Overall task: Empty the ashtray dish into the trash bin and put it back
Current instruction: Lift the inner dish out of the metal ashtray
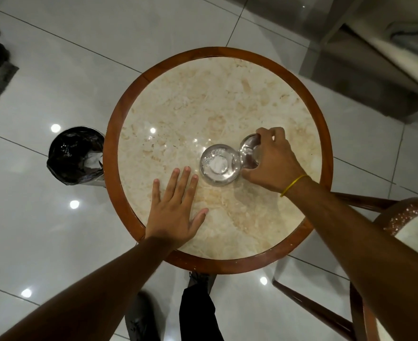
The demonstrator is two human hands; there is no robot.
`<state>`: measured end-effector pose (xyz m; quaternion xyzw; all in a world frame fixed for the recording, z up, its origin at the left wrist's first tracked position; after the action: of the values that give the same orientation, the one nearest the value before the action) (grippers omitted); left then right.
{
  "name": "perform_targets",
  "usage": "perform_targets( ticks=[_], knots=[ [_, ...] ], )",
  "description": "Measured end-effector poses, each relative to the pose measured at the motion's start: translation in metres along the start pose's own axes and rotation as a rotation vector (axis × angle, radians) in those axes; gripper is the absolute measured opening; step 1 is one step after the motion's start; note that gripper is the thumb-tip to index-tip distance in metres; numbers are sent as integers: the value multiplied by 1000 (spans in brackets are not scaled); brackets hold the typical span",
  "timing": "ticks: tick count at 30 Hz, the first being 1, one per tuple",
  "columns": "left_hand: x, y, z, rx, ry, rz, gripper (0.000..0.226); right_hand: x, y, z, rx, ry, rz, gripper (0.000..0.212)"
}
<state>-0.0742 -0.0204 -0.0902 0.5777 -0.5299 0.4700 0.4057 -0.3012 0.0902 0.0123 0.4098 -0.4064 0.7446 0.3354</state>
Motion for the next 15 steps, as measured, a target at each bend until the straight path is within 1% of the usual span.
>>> perform_targets(
  ticks=[6,10,15],
  knots=[
    [0,0,0,-5,4,-21,88,-12,-4,-46,-93,-88,68,92],
    [0,1,-1,-1,15,-6,89,-21,-12,-64,-104,-126,64,96],
    [1,1,-1,12,16,7,89,-29,-16,-68,-109,-146,56,108]
  ],
)
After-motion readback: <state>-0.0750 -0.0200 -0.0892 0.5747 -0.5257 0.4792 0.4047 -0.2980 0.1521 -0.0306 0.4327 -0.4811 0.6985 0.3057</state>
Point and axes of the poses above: each hand's wrist, its own y-axis towards the middle knuckle, its own x-axis out of the back of the hand, z = x × y, the point moved 10 cm from there along y, towards the middle knuckle, and after that the axes turned 11 degrees about -x, right-handed, at the moved point
